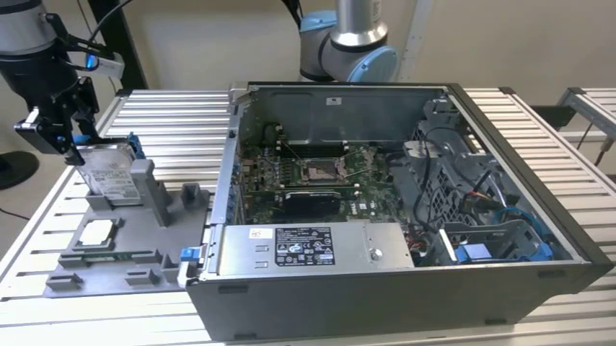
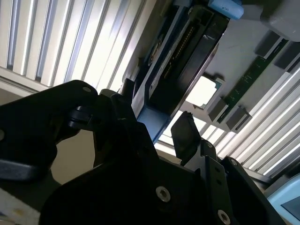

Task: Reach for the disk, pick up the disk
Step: 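Pick up the disk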

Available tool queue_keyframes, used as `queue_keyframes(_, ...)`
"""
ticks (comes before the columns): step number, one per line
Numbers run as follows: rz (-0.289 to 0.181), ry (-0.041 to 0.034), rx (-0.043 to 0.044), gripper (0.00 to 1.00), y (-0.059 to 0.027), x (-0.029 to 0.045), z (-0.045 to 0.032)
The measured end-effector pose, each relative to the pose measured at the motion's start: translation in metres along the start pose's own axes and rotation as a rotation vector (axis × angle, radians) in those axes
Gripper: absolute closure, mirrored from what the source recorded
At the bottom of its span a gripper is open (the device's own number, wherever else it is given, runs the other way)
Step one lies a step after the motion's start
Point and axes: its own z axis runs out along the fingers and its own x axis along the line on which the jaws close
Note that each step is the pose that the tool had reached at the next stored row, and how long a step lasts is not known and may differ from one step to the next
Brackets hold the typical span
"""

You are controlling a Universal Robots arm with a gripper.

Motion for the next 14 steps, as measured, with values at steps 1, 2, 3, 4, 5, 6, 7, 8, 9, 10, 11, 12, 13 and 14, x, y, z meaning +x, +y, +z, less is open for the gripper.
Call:
queue_keyframes(1,0.000,-0.0001,0.0002,0.00,0.0000,0.0000,0.0001)
queue_keyframes(2,0.000,-0.0001,0.0002,0.00,0.0000,0.0000,0.0001)
queue_keyframes(3,0.000,-0.0001,0.0002,0.00,0.0000,0.0000,0.0001)
queue_keyframes(4,0.000,-0.0001,0.0002,0.00,0.0000,0.0000,0.0001)
queue_keyframes(5,0.000,-0.0001,0.0002,0.00,0.0000,0.0000,0.0001)
queue_keyframes(6,0.000,-0.0001,0.0002,0.00,0.0000,0.0000,0.0002)
queue_keyframes(7,0.000,-0.0001,0.0002,0.00,0.0000,0.0000,0.0002)
queue_keyframes(8,0.000,-0.0001,0.0002,0.00,0.0000,0.0000,0.0003)
queue_keyframes(9,0.000,-0.0002,0.0003,0.00,0.0000,0.0000,0.0006)
queue_keyframes(10,0.000,-0.0006,0.0006,0.00,-0.0001,0.0000,0.0011)
queue_keyframes(11,0.000,-0.0011,0.0005,0.00,0.0000,-0.0001,0.0017)
queue_keyframes(12,0.000,-0.0013,0.0002,0.00,0.0000,-0.0001,0.0024)
queue_keyframes(13,0.000,-0.0018,0.0002,0.00,-0.0001,-0.0001,0.0034)
queue_keyframes(14,0.000,-0.0020,0.0001,0.00,-0.0001,-0.0001,0.0045)
